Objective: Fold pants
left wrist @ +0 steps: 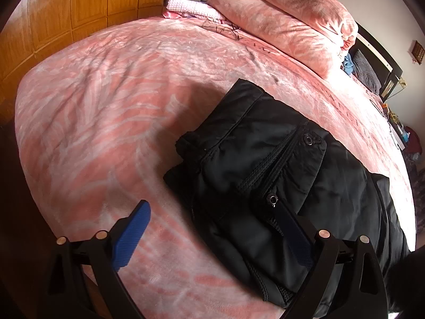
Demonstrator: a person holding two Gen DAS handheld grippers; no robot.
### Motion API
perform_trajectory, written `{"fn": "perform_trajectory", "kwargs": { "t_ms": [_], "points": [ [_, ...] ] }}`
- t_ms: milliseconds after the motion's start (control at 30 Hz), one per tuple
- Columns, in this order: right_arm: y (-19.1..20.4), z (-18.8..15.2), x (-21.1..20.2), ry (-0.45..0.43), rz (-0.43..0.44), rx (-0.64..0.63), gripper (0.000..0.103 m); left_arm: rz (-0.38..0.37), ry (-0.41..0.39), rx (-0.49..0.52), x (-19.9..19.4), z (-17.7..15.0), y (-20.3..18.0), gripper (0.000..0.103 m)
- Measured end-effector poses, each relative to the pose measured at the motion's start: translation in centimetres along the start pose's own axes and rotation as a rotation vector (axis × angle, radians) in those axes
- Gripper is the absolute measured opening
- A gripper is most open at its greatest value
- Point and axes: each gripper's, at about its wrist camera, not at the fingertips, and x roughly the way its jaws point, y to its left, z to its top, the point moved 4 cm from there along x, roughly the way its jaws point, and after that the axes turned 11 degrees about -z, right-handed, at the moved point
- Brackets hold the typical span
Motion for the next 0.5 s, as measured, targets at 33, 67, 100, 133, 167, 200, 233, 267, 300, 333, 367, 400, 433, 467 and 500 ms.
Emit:
{"fn": "perform_trajectory", "kwargs": {
  "t_ms": [33, 67, 100, 133, 167, 200, 233, 267, 300, 333, 367, 400, 433, 467, 500],
  "points": [
    [0.4, 0.0, -0.1, -0.001, -0.007, -0.011, 0.017, -0.004, 0.0, 0.0, 0.0, -0.1, 0.0, 0.095],
    [0.8, 0.0, -0.2, -0.001, -0.012, -0.022, 0.017, -0.008, 0.002, -0.001, 0.0, -0.1, 0.0, 0.095],
    [1.3, -0.1, -0.2, 0.001, -0.014, -0.03, 0.017, -0.012, 0.002, -0.003, 0.0, 0.0, 0.0, 0.095],
    [1.7, -0.1, -0.3, 0.004, -0.014, -0.038, 0.017, -0.016, 0.001, -0.005, 0.0, -0.1, 0.0, 0.095],
    [2.2, -0.2, -0.4, 0.006, -0.016, -0.048, 0.017, -0.021, -0.001, -0.008, -0.1, -0.1, 0.1, 0.095],
    [2.7, -0.3, -0.4, 0.006, -0.021, -0.063, 0.017, -0.026, -0.001, -0.011, -0.1, -0.1, 0.1, 0.095],
    [3.2, -0.4, -0.5, 0.005, -0.025, -0.076, 0.017, -0.032, 0.001, -0.014, -0.1, -0.1, 0.2, 0.095],
    [3.8, -0.5, -0.5, 0.005, -0.03, -0.09, 0.017, -0.037, 0.002, -0.018, 0.0, -0.1, 0.3, 0.095],
    [4.3, -0.7, -0.6, 0.003, -0.037, -0.104, 0.017, -0.039, 0.002, -0.022, -0.1, -0.1, 0.4, 0.095],
    [4.8, -0.8, -0.6, 0.003, -0.043, -0.116, 0.017, -0.041, 0.001, -0.025, -0.1, -0.1, 0.5, 0.095],
    [5.2, -0.9, -0.6, 0.004, -0.045, -0.124, 0.017, -0.042, 0.0, -0.028, -0.1, -0.1, 0.6, 0.095],
    [5.7, -1.0, -0.7, 0.006, -0.045, -0.131, 0.017, -0.045, 0.001, -0.03, -0.1, -0.1, 0.6, 0.095],
    [6.1, -1.1, -0.7, 0.007, -0.048, -0.138, 0.017, -0.049, 0.002, -0.031, -0.1, -0.1, 0.7, 0.095],
    [6.5, -1.2, -0.7, 0.009, -0.051, -0.146, 0.017, -0.051, 0.003, -0.033, -0.1, -0.1, 0.7, 0.095],
    [6.9, -1.3, -0.7, 0.01, -0.052, -0.153, 0.017, -0.053, 0.004, -0.035, -0.1, -0.1, 0.8, 0.095]
  ]
}}
